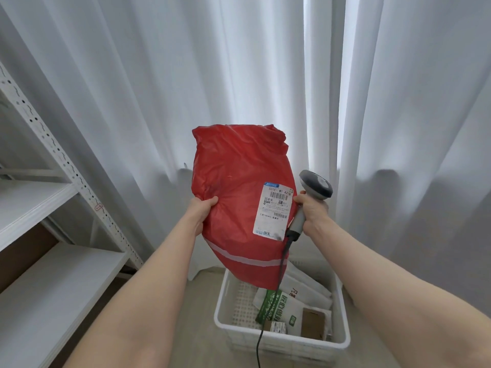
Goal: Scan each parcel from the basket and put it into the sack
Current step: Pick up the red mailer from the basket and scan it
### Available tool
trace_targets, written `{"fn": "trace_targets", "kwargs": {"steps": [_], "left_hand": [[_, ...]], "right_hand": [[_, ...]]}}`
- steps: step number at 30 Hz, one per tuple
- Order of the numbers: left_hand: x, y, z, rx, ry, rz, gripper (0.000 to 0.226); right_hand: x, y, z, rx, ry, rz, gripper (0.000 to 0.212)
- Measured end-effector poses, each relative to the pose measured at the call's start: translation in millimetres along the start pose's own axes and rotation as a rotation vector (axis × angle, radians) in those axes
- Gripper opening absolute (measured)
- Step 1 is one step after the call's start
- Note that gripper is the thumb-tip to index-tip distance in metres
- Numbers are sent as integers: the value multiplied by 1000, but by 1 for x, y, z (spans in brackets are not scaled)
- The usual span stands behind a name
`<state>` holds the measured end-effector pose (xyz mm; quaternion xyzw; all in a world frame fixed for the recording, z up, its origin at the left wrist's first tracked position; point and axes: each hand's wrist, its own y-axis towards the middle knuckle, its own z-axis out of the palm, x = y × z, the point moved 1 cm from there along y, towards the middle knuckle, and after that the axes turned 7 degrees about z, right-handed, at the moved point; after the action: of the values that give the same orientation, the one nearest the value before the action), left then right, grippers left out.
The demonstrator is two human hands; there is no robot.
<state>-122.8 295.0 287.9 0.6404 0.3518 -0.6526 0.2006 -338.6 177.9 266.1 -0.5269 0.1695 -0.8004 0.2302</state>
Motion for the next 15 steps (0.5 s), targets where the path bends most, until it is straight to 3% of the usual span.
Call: {"fn": "trace_targets", "kwargs": {"steps": [6,10,15], "left_hand": [[8,-1,2,68,34,-64,71],[18,4,7,-141,30,-64,67],[25,6,7,-350,99,-20,57]], "right_hand": [[3,3,-4,-29,-27,1,25],[1,1,-10,-23,-101,22,20],[-4,-11,-19,210,-255,106,7]]}}
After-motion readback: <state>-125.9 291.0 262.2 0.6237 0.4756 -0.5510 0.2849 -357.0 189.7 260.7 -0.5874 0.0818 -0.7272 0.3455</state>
